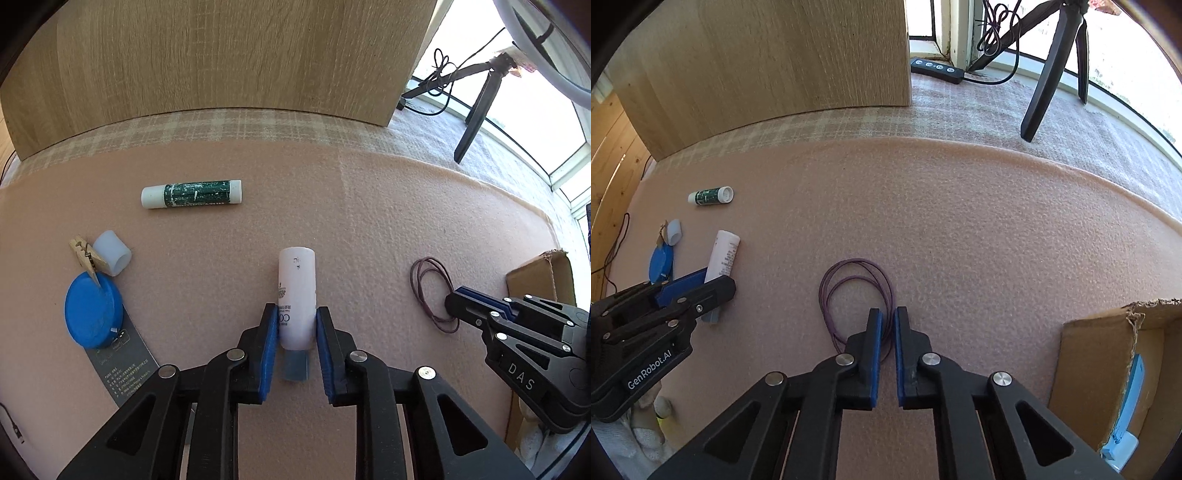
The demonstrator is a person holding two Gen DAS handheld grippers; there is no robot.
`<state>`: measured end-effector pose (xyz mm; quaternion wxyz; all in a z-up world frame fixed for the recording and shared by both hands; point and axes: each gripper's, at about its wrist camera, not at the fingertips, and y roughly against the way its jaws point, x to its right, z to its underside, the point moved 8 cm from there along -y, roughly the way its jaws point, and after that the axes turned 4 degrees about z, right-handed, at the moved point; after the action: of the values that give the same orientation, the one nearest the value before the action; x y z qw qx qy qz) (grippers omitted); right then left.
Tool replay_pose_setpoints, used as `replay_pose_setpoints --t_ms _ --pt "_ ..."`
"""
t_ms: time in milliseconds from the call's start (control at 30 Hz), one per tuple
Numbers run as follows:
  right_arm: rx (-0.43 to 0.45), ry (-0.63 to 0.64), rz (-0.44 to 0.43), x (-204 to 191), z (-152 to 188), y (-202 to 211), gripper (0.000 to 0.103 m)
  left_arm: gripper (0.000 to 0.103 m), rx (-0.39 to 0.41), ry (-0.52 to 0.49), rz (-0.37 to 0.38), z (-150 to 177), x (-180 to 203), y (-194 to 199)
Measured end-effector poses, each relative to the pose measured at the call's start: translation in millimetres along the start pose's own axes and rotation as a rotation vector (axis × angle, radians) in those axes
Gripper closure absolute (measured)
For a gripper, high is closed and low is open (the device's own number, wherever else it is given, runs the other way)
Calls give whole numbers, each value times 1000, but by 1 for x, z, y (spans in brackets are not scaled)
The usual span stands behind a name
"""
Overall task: Organize objects
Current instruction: 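Close the left gripper on the lotion tube while the right gripper closes on the rubber band, then carry the tube with the left gripper while the right carries the band into the box, then open both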
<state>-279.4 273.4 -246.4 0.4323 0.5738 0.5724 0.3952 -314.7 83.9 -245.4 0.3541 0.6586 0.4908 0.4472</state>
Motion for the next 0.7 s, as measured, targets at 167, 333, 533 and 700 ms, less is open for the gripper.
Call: replay_pose_setpoints --t_ms 167,333,533,700 --pt "11 4 -21 1 23 6 99 81 3 0 33 21 9 7" --pt "26 -6 -27 2 55 17 99 81 8 -14 55 50 23 15" --pt "9 -30 -68 -5 93 30 99 81 7 -37 76 85 42 25" --pt "25 -37 -66 -6 118 42 100 81 10 -23 110 113 55 34"
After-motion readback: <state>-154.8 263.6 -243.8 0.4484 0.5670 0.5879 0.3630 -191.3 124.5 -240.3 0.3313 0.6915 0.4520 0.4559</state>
